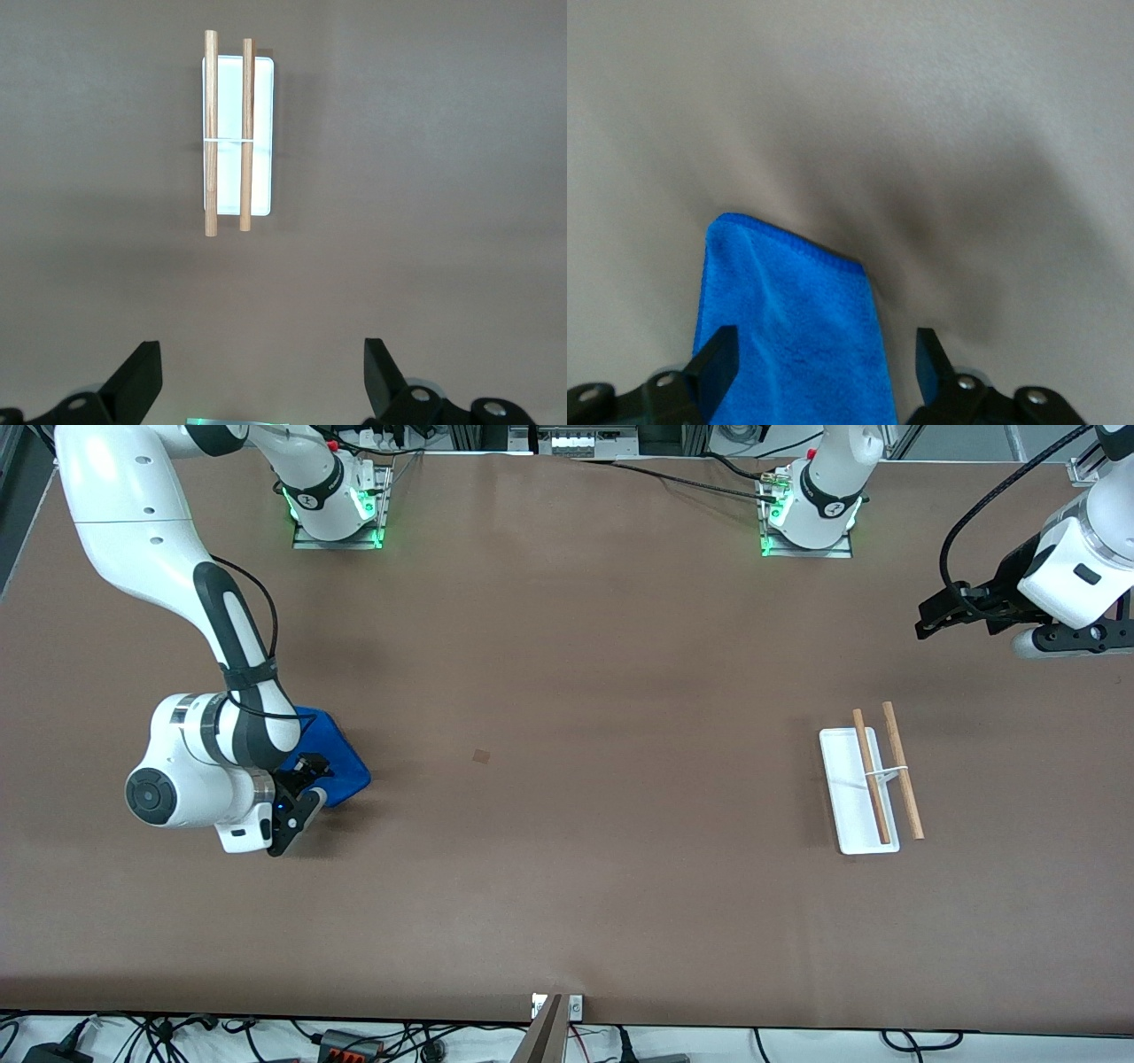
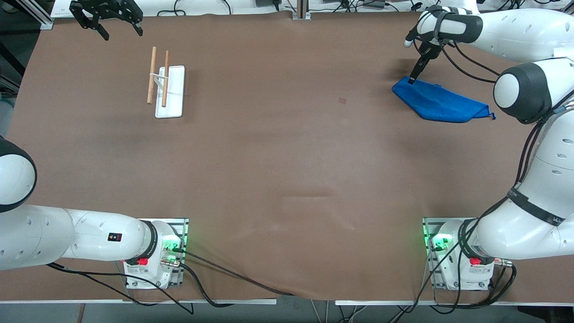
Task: Pass towel and hang on rack
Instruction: 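Close the right gripper on the blue towel's corner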
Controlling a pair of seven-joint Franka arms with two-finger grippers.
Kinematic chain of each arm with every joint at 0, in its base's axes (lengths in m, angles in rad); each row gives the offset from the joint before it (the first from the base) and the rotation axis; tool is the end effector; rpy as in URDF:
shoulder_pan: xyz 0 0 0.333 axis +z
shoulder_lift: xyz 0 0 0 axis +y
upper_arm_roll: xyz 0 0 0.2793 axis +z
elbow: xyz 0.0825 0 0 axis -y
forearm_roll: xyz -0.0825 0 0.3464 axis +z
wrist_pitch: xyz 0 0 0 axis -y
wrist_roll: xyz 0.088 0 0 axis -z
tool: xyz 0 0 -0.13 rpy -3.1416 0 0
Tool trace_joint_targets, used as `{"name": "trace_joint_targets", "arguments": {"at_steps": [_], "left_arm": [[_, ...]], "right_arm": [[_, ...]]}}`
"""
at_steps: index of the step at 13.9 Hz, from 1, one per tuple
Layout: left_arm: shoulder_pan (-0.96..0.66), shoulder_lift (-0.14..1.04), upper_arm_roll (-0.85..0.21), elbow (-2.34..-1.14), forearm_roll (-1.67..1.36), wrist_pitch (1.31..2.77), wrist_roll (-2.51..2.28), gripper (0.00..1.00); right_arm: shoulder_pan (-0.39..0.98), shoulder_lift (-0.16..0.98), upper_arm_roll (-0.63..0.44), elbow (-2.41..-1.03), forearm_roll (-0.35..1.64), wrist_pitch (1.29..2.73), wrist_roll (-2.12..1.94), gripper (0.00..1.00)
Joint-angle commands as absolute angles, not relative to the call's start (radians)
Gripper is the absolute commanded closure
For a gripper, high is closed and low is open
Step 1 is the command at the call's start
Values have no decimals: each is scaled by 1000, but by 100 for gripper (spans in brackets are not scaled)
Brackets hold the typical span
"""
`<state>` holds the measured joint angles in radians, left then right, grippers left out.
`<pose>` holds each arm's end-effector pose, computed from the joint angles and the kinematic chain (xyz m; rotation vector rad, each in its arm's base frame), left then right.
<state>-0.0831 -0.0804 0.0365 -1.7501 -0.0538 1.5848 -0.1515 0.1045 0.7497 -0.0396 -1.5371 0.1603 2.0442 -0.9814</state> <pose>0.4885 -0.0292 0.5291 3.0860 0.1663 -0.1394 0.6187 0.0545 0.1694 -2.5972 -1.3573 0.2499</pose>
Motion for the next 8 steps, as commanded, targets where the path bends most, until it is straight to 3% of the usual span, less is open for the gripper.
{"name": "trace_joint_targets", "arguments": {"at_steps": [1,4,8], "left_arm": [[-83,-74,38,-1733,-52,1569,-144,0],[-83,-74,38,-1733,-52,1568,-144,0],[-83,-74,38,-1733,-52,1569,-144,0]], "right_arm": [[112,768,-38,-1526,166,2052,-1014,13],[118,770,-38,-1531,166,2054,-1031,16],[126,772,-40,-1542,138,2072,-1032,37]]}}
